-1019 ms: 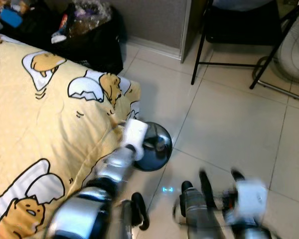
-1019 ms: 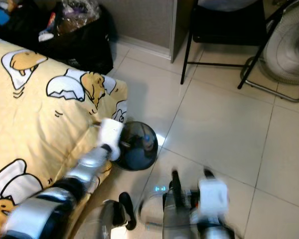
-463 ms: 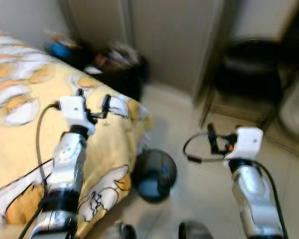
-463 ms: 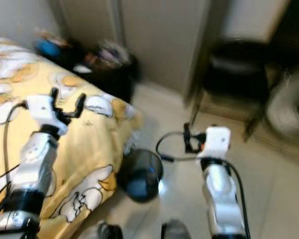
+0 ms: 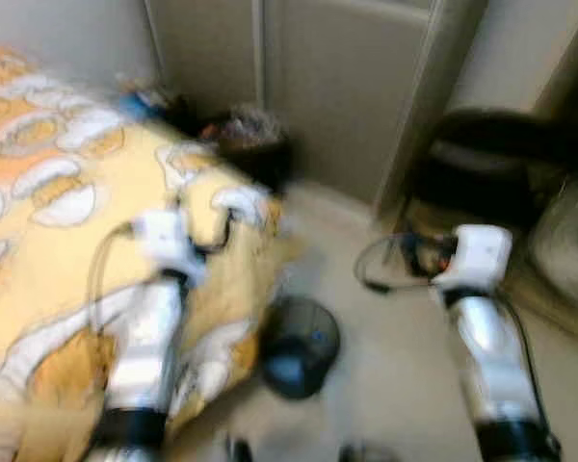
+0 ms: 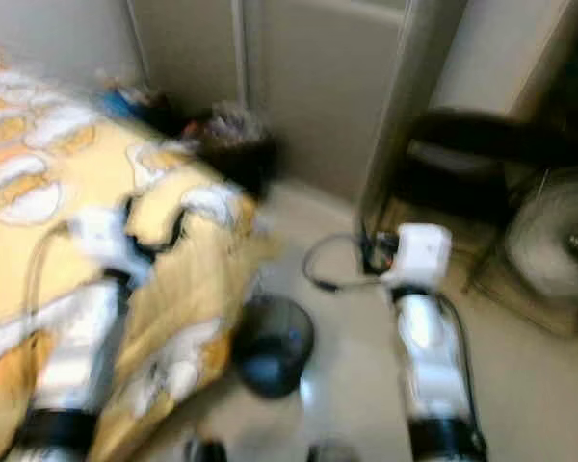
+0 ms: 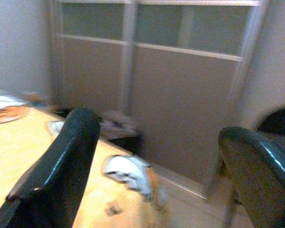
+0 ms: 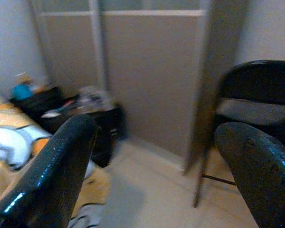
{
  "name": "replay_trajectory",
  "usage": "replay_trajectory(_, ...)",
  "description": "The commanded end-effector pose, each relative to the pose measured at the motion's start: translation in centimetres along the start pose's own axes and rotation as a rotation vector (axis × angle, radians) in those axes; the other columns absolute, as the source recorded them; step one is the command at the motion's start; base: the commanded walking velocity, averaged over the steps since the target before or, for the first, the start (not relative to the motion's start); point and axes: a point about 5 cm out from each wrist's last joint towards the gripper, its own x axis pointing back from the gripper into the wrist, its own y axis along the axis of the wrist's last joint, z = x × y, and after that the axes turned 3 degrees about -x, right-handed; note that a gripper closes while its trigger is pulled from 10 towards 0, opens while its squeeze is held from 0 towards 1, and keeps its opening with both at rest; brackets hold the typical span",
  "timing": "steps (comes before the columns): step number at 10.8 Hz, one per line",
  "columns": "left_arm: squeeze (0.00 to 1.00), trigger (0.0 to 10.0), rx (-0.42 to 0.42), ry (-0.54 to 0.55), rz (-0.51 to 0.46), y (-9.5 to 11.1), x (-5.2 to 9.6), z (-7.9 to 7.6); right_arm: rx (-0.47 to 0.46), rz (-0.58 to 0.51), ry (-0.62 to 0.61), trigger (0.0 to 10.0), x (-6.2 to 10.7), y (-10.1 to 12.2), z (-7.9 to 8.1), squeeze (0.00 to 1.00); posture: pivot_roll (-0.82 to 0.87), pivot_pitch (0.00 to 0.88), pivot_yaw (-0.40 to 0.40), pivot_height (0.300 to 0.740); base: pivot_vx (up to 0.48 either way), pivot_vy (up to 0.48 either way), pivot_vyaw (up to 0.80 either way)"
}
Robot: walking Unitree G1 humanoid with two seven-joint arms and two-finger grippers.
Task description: Clean up the room
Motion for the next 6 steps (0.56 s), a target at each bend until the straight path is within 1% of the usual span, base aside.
replay_trajectory(1,0.00,10.0,-0.012,0.016,0.054,-0.9,0.4,0.3,-0.024,-0.020,0.019,10.0,-0.2,0.1,0.6,0.00,-0.08,0.000,0.027,0.728,0.000,0.000,0.59)
replay_trajectory(2,0.00,10.0,0.006,0.005,0.063,-0.9,0.6,0.1,-0.026,-0.028,0.002,10.0,-0.2,0.1,0.4,0.00,-0.09,0.000,0.030,0.728,0.000,0.000,0.56)
replay_trajectory(3,0.00,10.0,0.045,-0.011,0.076,-0.9,0.8,-0.5,-0.011,-0.031,-0.014,10.0,0.1,0.0,-0.3,0.00,-0.10,0.000,0.032,0.728,0.000,0.424,0.54)
replay_trajectory(4,0.00,10.0,0.056,-0.029,0.083,-0.8,1.0,-1.3,-0.009,-0.022,-0.029,10.0,0.4,-0.1,-1.3,0.00,-0.10,0.000,0.027,0.728,-0.255,0.409,0.52)
replay_trajectory(5,0.00,10.0,0.053,-0.023,0.085,-0.9,1.0,-1.3,-0.010,-0.019,-0.024,10.0,0.5,-0.3,-1.2,0.00,-0.10,0.000,0.026,0.728,-0.311,0.368,0.51)
replay_trajectory(6,0.00,10.0,0.048,-0.023,0.086,-0.8,0.9,-1.5,-0.017,-0.017,-0.018,10.0,0.5,-0.5,-0.8,0.00,-0.09,0.000,0.027,0.728,0.000,0.000,0.50)
